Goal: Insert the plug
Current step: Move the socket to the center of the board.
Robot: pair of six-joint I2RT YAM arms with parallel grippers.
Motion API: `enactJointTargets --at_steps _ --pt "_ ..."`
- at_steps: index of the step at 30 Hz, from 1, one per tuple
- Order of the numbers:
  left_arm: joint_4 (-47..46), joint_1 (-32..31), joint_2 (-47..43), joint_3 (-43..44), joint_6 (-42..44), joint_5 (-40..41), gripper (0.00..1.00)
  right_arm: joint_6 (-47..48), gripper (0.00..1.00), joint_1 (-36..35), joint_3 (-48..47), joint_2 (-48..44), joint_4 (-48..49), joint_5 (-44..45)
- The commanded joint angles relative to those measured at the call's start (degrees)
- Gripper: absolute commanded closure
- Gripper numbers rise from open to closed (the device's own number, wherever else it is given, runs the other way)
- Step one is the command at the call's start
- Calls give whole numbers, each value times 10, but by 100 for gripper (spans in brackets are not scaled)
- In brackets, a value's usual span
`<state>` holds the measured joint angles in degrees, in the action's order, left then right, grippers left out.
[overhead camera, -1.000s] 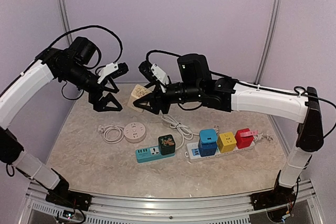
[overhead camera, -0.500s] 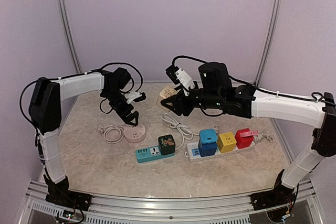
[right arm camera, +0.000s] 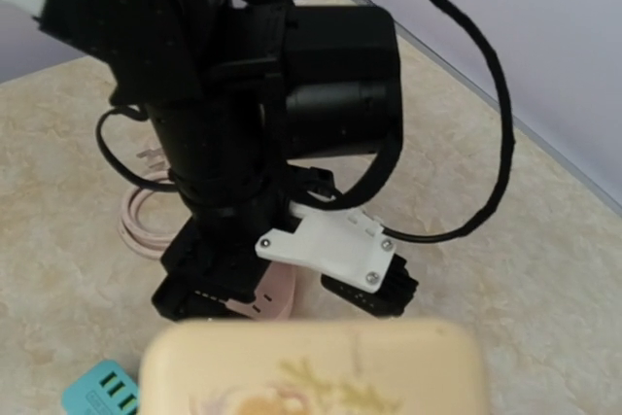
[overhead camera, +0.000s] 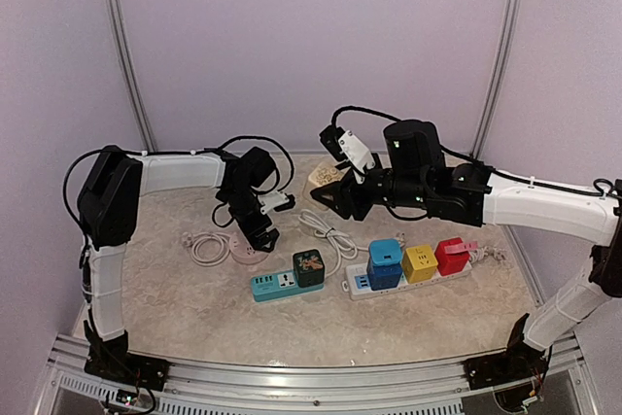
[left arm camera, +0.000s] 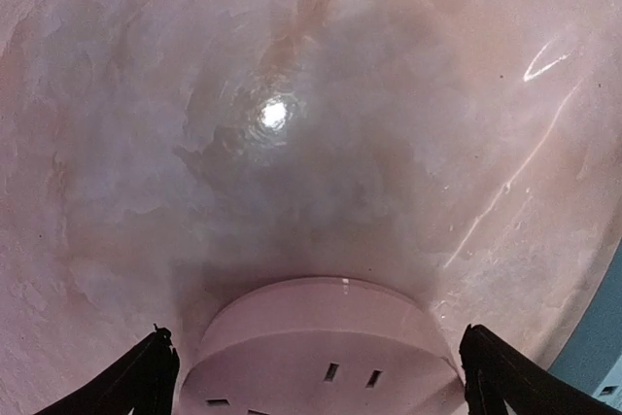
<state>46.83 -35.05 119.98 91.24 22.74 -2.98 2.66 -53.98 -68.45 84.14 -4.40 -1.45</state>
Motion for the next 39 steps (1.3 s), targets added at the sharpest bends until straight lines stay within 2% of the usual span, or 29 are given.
enactJointTargets --at_steps 1,9,19,26,32,39 --pt "-11 3 14 -20 16 25 1 10 100 -3 7 -16 21 -19" --pt "0 10 -30 -17 45 13 1 12 100 -2 -18 -1 12 -30" --pt "27 27 14 -25 37 -26 3 10 100 -3 -19 -2 7 -37" --pt "29 16 -55 -117 61 -44 19 12 100 -3 -19 -4 5 -54" --pt "11 14 -126 -211 46 -58 18 10 100 -6 -22 6 16 -73" --pt "-11 -5 -195 -277 34 -84 14 9 100 -18 -31 18 20 -82"
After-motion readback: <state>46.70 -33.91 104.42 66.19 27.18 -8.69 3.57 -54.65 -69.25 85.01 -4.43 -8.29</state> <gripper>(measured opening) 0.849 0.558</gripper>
